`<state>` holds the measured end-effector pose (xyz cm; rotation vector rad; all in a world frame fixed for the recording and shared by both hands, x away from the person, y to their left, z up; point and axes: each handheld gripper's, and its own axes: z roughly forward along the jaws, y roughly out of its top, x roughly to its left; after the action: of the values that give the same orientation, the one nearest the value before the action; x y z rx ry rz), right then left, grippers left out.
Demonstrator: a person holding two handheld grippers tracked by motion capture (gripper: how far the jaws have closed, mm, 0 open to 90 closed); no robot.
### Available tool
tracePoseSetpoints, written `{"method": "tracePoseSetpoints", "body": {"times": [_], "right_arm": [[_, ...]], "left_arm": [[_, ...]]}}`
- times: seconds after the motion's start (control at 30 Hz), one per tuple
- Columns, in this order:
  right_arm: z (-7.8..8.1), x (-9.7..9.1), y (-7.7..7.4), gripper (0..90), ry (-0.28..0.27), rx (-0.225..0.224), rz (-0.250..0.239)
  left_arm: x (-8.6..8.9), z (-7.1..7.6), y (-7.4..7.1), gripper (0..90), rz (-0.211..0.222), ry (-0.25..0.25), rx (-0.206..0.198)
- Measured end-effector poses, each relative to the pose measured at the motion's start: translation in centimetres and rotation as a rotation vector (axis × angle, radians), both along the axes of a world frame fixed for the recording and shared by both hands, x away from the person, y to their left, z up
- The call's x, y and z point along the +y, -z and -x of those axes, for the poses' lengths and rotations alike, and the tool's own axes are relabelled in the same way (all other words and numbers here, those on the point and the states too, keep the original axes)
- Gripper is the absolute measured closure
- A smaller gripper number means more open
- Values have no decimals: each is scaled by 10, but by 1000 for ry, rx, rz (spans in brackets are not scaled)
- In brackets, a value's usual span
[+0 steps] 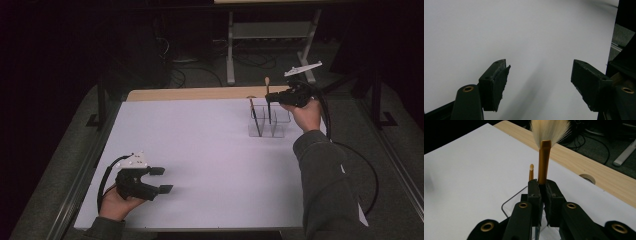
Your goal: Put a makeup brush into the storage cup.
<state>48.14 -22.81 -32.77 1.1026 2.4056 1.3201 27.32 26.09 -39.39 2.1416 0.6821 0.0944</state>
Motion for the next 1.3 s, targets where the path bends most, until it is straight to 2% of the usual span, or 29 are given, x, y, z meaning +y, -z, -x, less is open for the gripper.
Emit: {"method": "tracePoseSetpoints", "body": {"times": [0.43,0.73,1.3], "right_arm": [[1,2,6,831,4,8,4],[2,-2,17,831,10,19,2],[4,-4,27,831,21,25,-10]], "left_arm": [[2,0,-1,285,3,-5,-2],[1,0,0,284,2,-3,2],[2,-1,0,283,1,-4,-3]]}}
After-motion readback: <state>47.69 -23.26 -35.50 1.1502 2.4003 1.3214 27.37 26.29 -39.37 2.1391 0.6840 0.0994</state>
